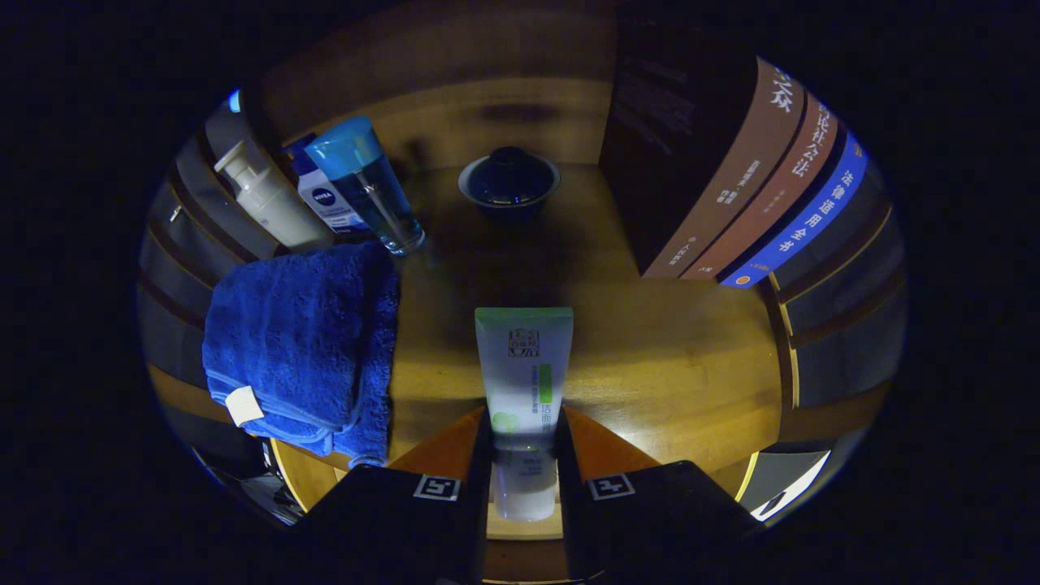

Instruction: Pull open the drawer, take out the items inside it, and place them on the countertop above the cabinet.

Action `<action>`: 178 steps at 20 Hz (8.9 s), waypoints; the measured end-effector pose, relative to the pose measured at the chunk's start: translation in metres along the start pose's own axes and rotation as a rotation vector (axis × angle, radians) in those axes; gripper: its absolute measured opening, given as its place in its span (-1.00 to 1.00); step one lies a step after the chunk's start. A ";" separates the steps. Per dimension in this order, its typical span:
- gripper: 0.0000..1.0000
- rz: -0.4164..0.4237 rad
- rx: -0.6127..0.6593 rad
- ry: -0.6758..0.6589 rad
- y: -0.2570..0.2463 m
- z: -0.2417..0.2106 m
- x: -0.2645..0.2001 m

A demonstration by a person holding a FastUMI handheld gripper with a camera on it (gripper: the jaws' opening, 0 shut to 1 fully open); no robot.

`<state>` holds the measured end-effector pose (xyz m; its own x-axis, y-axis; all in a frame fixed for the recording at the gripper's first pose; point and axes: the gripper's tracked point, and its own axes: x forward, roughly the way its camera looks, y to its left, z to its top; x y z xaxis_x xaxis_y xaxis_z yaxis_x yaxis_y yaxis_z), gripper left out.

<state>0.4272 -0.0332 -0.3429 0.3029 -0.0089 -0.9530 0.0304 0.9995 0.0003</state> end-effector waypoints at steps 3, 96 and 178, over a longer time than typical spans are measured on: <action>-0.05 0.013 0.020 -0.007 0.004 0.004 0.002; 0.98 -0.043 -0.069 -1.045 0.036 -0.170 -0.008; 0.98 0.135 0.018 -1.262 0.047 -0.284 -0.417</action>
<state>0.0322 0.0257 -0.0319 0.9981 0.0610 0.0045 -0.0611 0.9943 0.0878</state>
